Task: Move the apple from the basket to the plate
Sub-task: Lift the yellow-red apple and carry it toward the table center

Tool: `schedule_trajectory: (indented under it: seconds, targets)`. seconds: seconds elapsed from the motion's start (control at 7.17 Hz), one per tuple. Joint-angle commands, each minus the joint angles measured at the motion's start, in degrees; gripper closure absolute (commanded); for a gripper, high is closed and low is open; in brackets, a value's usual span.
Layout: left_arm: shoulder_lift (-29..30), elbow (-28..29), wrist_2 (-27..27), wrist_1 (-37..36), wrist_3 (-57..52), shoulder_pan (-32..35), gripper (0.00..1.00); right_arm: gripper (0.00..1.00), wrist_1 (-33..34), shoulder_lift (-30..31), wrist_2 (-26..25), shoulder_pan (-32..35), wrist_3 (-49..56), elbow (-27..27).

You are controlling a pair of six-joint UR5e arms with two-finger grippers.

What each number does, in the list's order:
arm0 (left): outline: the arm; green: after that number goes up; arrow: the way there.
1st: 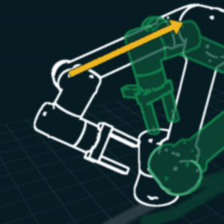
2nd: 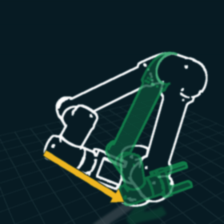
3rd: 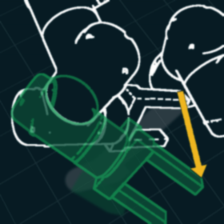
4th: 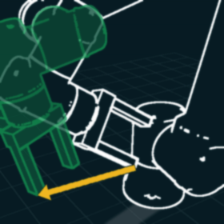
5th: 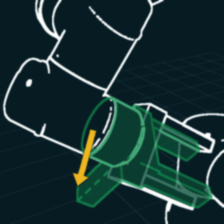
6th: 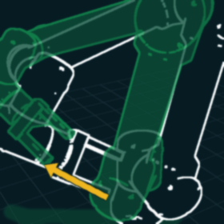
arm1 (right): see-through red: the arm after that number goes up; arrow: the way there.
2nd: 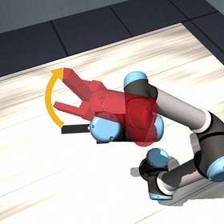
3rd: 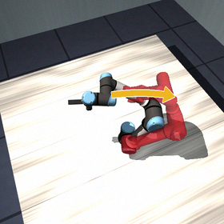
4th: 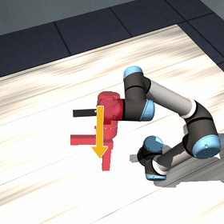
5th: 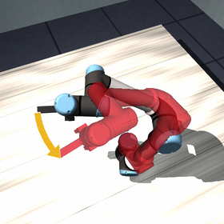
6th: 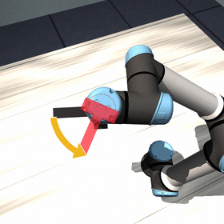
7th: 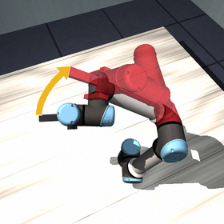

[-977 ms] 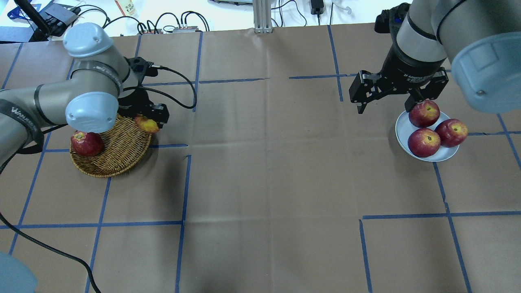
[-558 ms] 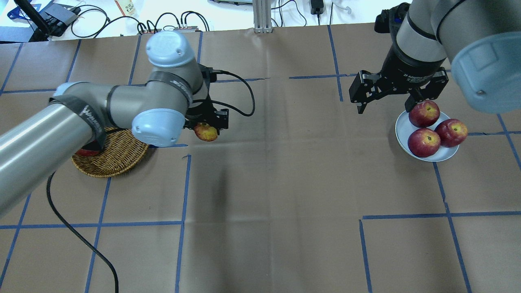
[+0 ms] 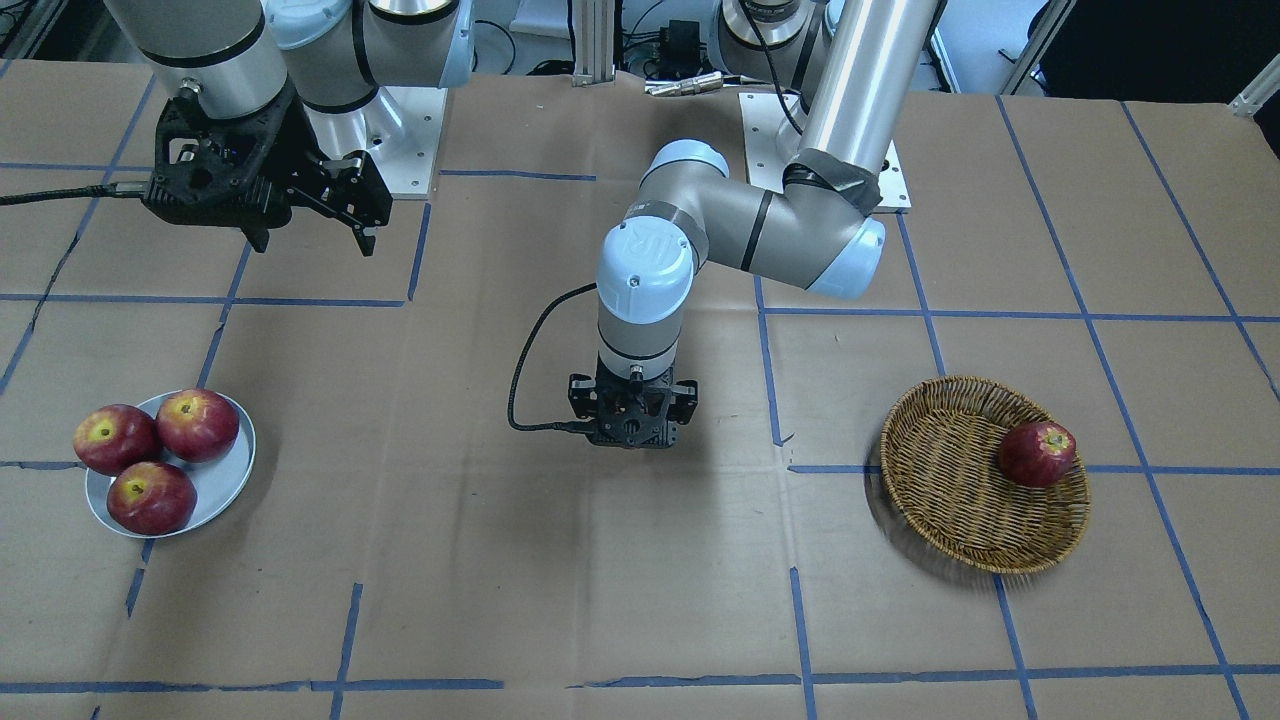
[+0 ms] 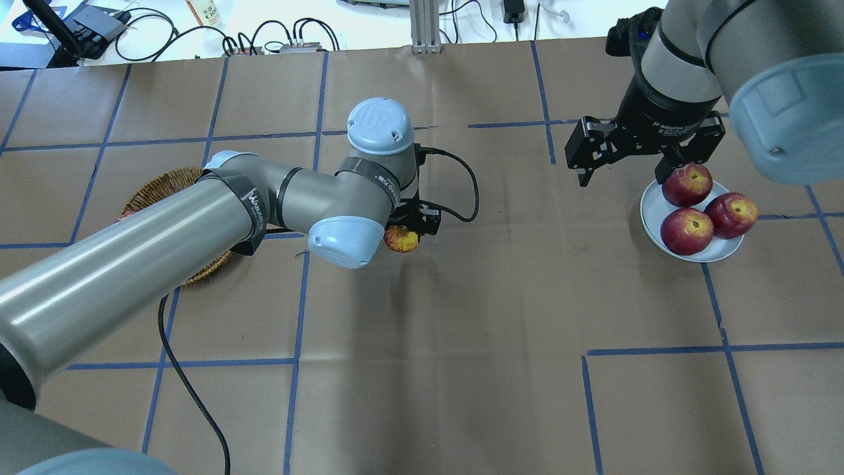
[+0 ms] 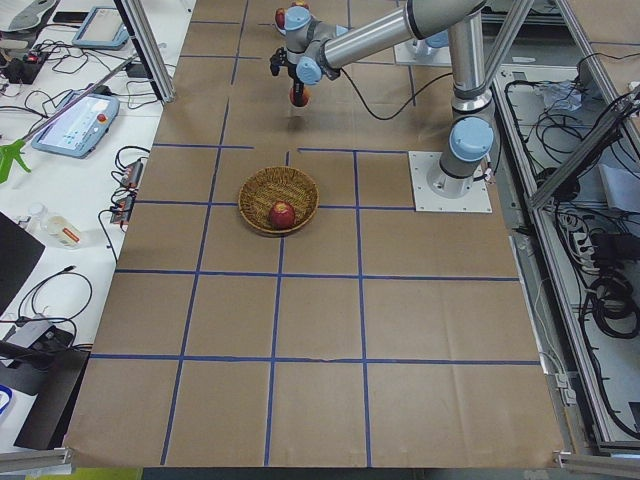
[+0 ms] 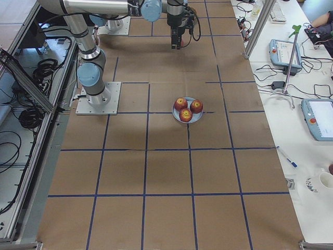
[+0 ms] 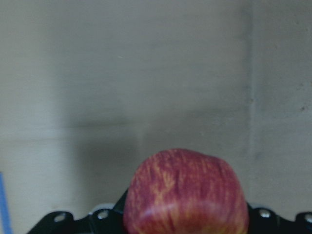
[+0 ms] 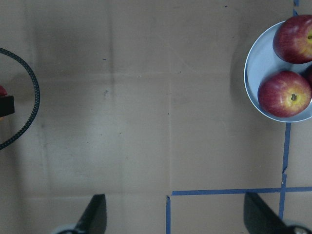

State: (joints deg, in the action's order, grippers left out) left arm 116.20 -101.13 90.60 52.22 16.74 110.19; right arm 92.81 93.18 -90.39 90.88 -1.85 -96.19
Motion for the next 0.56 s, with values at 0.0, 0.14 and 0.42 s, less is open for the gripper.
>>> schedule_trajectory:
  seconds: [0.0,0.14,0.42]
  targets:
    - [3.1,3.6,-0.2,-0.6,0.6,1.3,0.59,0.00,0.0,0.0,-0.1,0.0,0.0,0.0]
    - [4.5,4.7,-0.2,-0.7,0.9,2.2,0.59,0.00,0.0,0.0,-0.1,0.0,0.0,-0.1]
    - [5.9,6.0,0.1,-0.8,1.2,3.3,0.59,0.00,0.0,0.0,-0.1,0.0,0.1,-0.1]
